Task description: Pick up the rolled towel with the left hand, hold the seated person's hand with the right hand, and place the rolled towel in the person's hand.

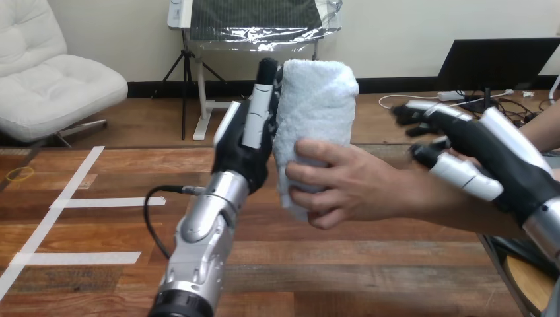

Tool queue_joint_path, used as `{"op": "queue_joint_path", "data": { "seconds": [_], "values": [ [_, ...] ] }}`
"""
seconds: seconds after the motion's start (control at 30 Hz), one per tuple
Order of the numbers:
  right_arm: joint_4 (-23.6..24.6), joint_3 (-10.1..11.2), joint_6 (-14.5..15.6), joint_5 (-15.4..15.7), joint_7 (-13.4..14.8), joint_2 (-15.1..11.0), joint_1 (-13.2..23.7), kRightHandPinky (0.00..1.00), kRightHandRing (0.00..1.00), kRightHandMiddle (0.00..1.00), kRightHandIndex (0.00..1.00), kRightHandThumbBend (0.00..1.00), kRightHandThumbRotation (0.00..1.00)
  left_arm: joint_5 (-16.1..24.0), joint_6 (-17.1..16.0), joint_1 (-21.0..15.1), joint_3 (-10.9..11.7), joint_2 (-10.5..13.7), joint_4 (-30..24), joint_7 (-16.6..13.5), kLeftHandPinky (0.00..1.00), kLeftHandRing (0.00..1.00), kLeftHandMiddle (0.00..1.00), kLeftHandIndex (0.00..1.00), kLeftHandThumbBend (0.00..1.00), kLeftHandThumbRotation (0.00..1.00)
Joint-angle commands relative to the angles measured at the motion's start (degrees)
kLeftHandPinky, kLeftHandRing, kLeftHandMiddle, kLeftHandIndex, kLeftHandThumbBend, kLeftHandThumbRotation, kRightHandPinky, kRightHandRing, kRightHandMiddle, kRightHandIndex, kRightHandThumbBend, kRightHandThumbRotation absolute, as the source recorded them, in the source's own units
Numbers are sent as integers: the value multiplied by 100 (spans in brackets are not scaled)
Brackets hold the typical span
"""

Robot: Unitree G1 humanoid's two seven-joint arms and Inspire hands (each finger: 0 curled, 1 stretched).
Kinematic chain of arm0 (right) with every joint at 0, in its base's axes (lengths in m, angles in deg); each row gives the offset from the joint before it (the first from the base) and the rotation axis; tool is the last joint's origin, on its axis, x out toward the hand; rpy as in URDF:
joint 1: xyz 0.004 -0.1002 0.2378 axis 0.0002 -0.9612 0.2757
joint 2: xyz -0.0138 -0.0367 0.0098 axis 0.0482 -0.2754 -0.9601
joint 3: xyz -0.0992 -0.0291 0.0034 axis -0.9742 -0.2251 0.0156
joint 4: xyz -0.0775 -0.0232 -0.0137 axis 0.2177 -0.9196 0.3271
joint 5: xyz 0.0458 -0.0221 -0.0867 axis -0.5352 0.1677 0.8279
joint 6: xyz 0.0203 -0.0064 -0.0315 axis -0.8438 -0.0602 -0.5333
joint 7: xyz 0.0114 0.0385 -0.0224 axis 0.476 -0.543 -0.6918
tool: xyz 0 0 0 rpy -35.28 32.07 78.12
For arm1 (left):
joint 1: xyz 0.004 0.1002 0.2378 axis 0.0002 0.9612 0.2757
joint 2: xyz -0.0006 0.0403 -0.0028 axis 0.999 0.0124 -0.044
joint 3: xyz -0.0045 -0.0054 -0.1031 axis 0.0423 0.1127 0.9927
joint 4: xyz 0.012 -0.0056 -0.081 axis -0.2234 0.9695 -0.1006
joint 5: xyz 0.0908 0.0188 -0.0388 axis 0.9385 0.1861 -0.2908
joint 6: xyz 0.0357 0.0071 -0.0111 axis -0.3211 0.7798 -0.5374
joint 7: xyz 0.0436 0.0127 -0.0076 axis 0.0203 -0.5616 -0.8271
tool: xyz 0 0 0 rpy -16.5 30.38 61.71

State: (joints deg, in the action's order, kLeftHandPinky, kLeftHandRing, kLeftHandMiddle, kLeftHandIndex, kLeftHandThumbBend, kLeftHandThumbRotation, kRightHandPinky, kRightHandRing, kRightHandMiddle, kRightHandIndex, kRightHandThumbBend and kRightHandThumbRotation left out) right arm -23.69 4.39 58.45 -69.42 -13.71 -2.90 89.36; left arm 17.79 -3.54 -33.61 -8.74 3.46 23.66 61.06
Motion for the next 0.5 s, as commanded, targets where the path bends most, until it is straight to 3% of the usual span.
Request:
{"op": "queue_joint_path", "data": {
  "seconds": [0.0,0.23,0.47],
  "values": [
    [189,251,-198,-292,265,349,27,78,87,87,87,95,100,69,-43,96,44,169,-464,-21,99,93,91,90,83,96],
    [306,341,-419,-819,330,708,-56,80,88,87,89,90,100,162,-142,322,3,288,-761,-55,98,92,91,89,83,96],
    [367,377,-762,-1144,262,909,-125,82,89,89,91,90,100,325,-274,591,-26,402,-1092,-66,97,91,90,88,81,98]
  ]
}}
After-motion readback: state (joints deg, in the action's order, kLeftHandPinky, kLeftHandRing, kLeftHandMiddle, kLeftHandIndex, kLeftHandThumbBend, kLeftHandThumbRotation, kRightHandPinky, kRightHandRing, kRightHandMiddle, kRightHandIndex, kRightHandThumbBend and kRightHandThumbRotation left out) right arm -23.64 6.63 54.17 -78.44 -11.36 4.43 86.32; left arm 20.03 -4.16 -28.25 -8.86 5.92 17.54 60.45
